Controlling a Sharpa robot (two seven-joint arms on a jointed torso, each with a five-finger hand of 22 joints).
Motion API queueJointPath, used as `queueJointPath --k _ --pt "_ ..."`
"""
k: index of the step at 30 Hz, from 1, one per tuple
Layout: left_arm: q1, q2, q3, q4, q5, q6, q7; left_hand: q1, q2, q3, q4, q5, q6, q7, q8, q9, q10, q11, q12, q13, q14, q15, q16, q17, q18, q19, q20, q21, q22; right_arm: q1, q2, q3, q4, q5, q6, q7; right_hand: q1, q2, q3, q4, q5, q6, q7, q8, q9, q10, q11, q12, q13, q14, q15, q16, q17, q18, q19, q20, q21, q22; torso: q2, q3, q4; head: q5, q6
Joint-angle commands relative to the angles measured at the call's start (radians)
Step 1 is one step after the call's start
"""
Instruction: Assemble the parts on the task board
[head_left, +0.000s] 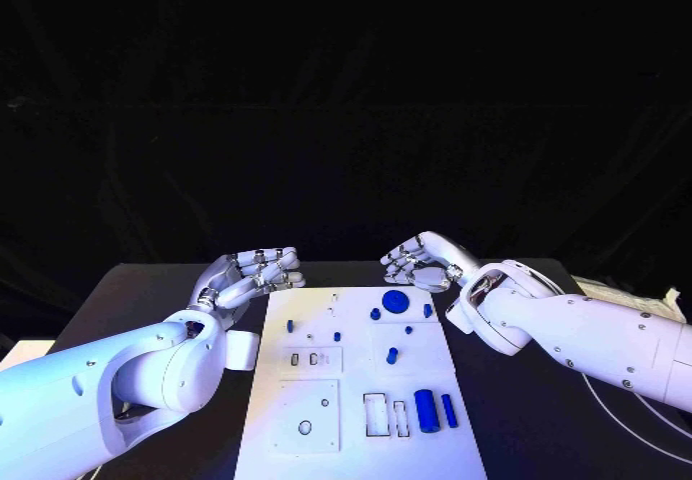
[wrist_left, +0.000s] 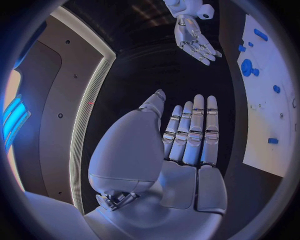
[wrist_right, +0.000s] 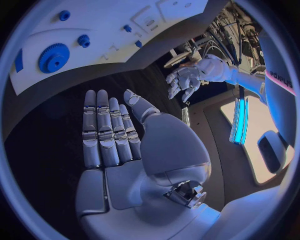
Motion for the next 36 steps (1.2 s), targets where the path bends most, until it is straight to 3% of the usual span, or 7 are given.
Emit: queueJointPath --k 1,5,12,14,18,25,36 --pt "0.005 -0.014 0.002 0.042 0.035 0.048 -0.008 0.000 0.005 -0.003 -0.006 -0.005 0.011 0.000 -0.007 -0.001 0.010 0.000 -0.010 -0.001 0.005 0.000 -0.003 0.002 0.009 0.010 -0.001 -0.002 -0.006 0.010 0.006 0.002 0.008 -0.302 0.098 -0.173 0.001 -0.040 -0.008 0.011 -0.039 0.048 -0.036 -0.005 0.003 0.065 -0.041 -0.008 0.001 0.235 -0.067 0.109 0.067 0.007 0.180 -0.085 0.135 0.061 0.032 -0.0084 0.0155 -0.015 0.004" --pt "0.010 -0.034 0.003 0.087 0.070 0.051 -0.013 -0.001 0.006 -0.004 -0.007 -0.005 0.012 0.001 -0.009 -0.001 0.011 0.001 -0.012 -0.001 0.002 0.001 -0.007 0.002 0.009 0.009 -0.001 -0.005 -0.008 0.021 0.010 0.002 0.016 -0.391 0.146 -0.227 -0.007 -0.050 -0.010 0.032 -0.037 0.057 -0.044 -0.008 0.002 0.076 -0.047 -0.008 0.001 0.243 -0.082 0.257 0.162 0.002 0.209 -0.106 0.211 0.103 0.050 -0.0131 0.0204 -0.022 0.006" --pt "0.027 -0.056 0.005 0.138 0.089 0.057 -0.021 -0.002 0.005 -0.005 -0.008 -0.005 0.012 0.001 -0.011 -0.001 0.012 0.001 -0.013 -0.001 0.001 0.001 -0.009 0.002 0.009 0.008 0.000 -0.007 -0.009 0.035 0.019 0.003 0.022 -0.477 0.210 -0.268 -0.019 -0.070 0.020 0.064 -0.037 0.063 -0.050 -0.010 0.001 0.069 -0.059 -0.009 0.002 0.241 -0.085 0.559 0.364 0.001 0.241 -0.112 0.343 0.181 0.074 -0.0195 0.0275 -0.029 0.010" --pt "0.032 -0.060 0.005 0.149 0.091 0.058 -0.023 -0.002 0.005 -0.006 -0.008 -0.005 0.012 0.001 -0.011 -0.001 0.012 0.001 -0.013 -0.001 0.001 0.002 -0.009 0.002 0.009 0.008 0.000 -0.007 -0.009 0.036 0.023 0.003 0.023 -0.496 0.225 -0.276 -0.022 -0.081 0.038 0.078 -0.038 0.063 -0.053 -0.011 0.001 0.067 -0.060 -0.008 0.002 0.247 -0.086 0.762 0.572 0.002 0.243 -0.113 0.402 0.218 0.081 -0.0215 0.0290 -0.030 0.011" --pt "0.036 -0.062 0.005 0.155 0.093 0.059 -0.026 -0.003 0.005 -0.006 -0.009 -0.005 0.012 0.001 -0.012 -0.001 0.012 0.002 -0.014 -0.001 0.000 0.002 -0.010 0.002 0.009 0.008 0.000 -0.008 -0.010 0.038 0.028 0.003 0.024 -0.535 0.257 -0.293 -0.020 -0.091 0.066 0.099 -0.037 0.067 -0.058 -0.009 0.002 0.061 -0.057 -0.009 0.002 0.249 -0.082 0.936 0.761 -0.004 0.244 -0.112 0.511 0.317 0.092 -0.0235 0.0324 -0.032 0.011" --pt "0.037 -0.063 0.005 0.153 0.094 0.059 -0.029 -0.003 0.004 -0.007 -0.009 -0.005 0.012 0.002 -0.013 -0.001 0.012 0.002 -0.015 -0.001 0.000 0.002 -0.011 0.002 0.009 0.008 0.000 -0.009 -0.010 0.039 0.030 0.003 0.026 -0.564 0.290 -0.304 -0.019 -0.113 0.088 0.128 -0.040 0.064 -0.056 -0.010 0.002 0.046 -0.055 -0.009 0.002 0.241 -0.080 1.037 0.868 -0.019 0.238 -0.104 0.645 0.460 0.105 -0.0263 0.0333 -0.038 0.010" --pt "0.038 -0.060 0.005 0.148 0.094 0.059 -0.034 -0.005 0.004 -0.009 -0.010 -0.005 0.011 0.004 -0.015 -0.001 0.010 0.003 -0.018 -0.001 -0.001 0.003 -0.013 0.003 0.009 0.008 0.001 -0.011 -0.012 0.039 0.035 0.003 0.028 -0.575 0.325 -0.304 -0.011 -0.123 0.106 0.153 -0.040 0.068 -0.057 -0.009 0.003 0.043 -0.053 -0.009 0.002 0.242 -0.080 1.098 0.935 -0.027 0.233 -0.099 0.727 0.548 0.113 -0.0276 0.0355 -0.039 0.014"
